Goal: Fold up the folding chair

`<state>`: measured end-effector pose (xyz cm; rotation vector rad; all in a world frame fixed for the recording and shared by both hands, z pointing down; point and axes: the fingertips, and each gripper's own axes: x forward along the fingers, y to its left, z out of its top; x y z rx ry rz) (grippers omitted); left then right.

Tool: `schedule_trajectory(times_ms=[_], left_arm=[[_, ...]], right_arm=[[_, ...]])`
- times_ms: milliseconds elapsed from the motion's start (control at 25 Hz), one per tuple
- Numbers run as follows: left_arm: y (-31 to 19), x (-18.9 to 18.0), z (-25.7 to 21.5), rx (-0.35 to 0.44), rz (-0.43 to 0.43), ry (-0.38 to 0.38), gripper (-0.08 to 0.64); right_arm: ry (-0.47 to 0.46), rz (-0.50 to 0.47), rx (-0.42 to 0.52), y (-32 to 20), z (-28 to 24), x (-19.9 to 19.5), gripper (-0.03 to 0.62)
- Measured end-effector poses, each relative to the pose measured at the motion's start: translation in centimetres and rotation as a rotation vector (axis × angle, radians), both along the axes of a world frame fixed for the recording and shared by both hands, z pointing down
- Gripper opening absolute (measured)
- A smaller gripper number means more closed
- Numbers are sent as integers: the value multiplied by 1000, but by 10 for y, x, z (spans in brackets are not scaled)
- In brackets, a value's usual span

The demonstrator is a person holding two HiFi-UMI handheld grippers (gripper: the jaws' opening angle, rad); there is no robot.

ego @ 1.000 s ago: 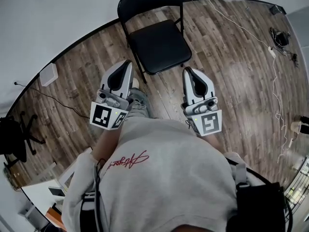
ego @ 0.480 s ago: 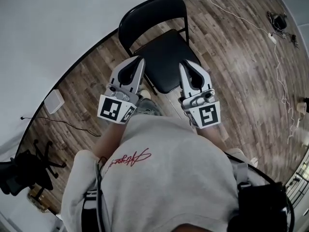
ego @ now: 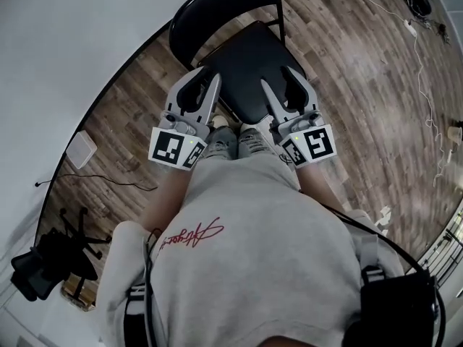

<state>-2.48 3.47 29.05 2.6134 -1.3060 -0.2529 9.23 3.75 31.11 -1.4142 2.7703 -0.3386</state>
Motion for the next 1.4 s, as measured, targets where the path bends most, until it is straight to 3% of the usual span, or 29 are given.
schedule_trajectory(times_ms=[80,120,280,480,560,600,720,920,1040,1160,1240,1400], left_arm=[[-8,-4,29,-65,-7,-4,200],[-14,-8,47,-103,-22,2,226],[-35,-33,138,-289,-118,-11,259],[-54,-67,249,-503,-264,-68,304],[-63,-80,273,-496,-314,-93,304],[-66,-83,276,-464,-323,-109,264],[-62,-81,272,-392,-275,-117,267],[-51,-100,302,-464,-301,-72,321],[-66,-103,323,-469,-264,-58,333],[-85,-92,328,-443,-199,-38,336],[-95,-80,326,-420,-155,-68,334],[-109,-70,328,-400,-145,-99,334]], right_arm=[[-75,63,-115,-7,36,17,211],[-107,102,-180,-11,59,28,219],[-205,215,-423,-9,168,68,241],[-221,349,-699,43,296,115,263],[-208,399,-780,59,342,131,268],[-203,414,-813,64,364,136,273],[-239,450,-882,78,411,144,281],[-279,481,-936,86,455,153,287],[-333,499,-971,82,477,156,291],[-347,474,-993,77,490,157,293],[-350,433,-993,75,494,157,306],[-473,382,-997,72,497,153,334]])
